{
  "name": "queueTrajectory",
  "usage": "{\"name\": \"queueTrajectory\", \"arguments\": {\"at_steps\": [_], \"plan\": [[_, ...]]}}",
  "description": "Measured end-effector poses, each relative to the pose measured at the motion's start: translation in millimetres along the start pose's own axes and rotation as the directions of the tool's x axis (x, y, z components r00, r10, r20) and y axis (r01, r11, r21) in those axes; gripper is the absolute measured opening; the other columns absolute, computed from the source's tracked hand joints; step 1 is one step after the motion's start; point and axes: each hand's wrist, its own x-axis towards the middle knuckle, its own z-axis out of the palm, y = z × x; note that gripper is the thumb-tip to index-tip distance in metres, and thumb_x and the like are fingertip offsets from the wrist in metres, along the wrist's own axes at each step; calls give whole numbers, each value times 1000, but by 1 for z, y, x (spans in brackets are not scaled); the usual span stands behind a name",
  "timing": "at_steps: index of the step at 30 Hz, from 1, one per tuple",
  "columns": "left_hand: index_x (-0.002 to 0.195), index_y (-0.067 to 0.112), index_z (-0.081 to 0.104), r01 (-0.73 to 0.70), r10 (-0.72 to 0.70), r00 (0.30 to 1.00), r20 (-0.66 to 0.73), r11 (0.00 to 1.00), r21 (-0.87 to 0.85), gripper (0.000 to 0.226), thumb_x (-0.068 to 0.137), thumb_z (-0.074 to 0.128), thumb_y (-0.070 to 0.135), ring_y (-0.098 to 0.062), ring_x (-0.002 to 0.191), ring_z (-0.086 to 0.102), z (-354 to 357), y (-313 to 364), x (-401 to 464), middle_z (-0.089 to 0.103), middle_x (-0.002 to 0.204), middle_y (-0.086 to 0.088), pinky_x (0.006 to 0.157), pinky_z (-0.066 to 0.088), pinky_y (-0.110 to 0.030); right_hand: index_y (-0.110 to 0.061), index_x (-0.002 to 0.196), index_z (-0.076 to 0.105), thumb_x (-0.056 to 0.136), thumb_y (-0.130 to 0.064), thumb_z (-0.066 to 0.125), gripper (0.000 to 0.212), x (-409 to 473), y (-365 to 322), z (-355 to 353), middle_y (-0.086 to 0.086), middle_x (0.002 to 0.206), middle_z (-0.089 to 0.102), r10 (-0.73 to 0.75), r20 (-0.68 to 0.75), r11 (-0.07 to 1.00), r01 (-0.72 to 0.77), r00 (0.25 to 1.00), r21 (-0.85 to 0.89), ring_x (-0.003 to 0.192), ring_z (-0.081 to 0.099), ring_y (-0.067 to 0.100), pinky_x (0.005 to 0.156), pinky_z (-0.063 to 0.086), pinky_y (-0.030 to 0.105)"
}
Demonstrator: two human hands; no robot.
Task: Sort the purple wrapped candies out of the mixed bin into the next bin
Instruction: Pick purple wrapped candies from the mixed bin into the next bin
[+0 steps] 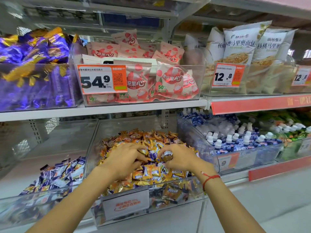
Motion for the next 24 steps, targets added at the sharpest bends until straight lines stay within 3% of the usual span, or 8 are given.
{"name": "queueTrajectory", "arguments": {"at_steps": [2,5,6,9,12,17,20,24], "plan": [[121,46,62,19,-19,1000,1,1000,-8,31,98,49,29,-8,141,28,-2,-7,-11,31,153,18,115,24,-32,-35,111,69,81,-25,71,31,3,-1,11,-1,119,65,-17,51,996,22,999,-86,103,61,23,76,51,31],[120,47,63,43,-38,998,44,992,-119,30,98,50,30,-7,140,29,-7,-7,-22,34,151,17,115,22,-32,-35,104,71,85,-37,70,19,3,0,14,-3,112,66,-7,3,994,7,1000,-111,103,60,21,70,46,30],[121,47,62,51,-43,998,53,987,-154,30,98,51,30,-6,139,30,-10,-5,-24,37,150,17,114,24,-32,-35,93,70,85,-44,69,13,3,1,11,-4,104,65,-6,-20,996,4,1000,-87,97,59,20,69,43,29],[121,44,62,77,-85,996,-21,964,-253,30,96,54,28,-4,134,37,-18,6,-23,46,143,18,112,31,-32,-27,72,62,84,-60,61,35,-5,5,-10,2,89,67,82,-95,979,-62,992,195,86,63,21,74,47,37],[119,35,64,107,-151,981,-118,943,-315,27,96,53,26,-4,130,43,-21,26,-11,54,136,17,106,34,-29,-7,86,55,97,-48,48,43,-16,13,-32,8,87,61,162,-130,920,-102,978,380,79,57,23,73,42,35],[112,31,68,130,-168,980,-104,945,-301,21,95,56,34,-11,109,58,-5,67,31,67,118,12,80,48,-28,-15,119,45,105,-28,36,21,-25,23,-44,1,95,63,178,-75,858,-117,981,500,69,59,11,60,44,21],[107,27,71,127,-149,985,-92,968,-217,22,92,61,38,-17,101,63,11,83,52,71,104,4,79,50,-31,-19,119,49,104,-20,36,20,-22,27,-43,1,89,61,185,-92,853,-113,978,510,63,52,13,54,38,25],[106,24,74,139,-141,990,-2,977,-162,26,87,67,39,-22,109,56,15,92,67,66,111,-1,86,49,-37,-12,97,58,99,-28,48,19,-23,26,-41,4,73,56,242,-93,819,-152,966,553,58,44,14,55,34,26]]}}
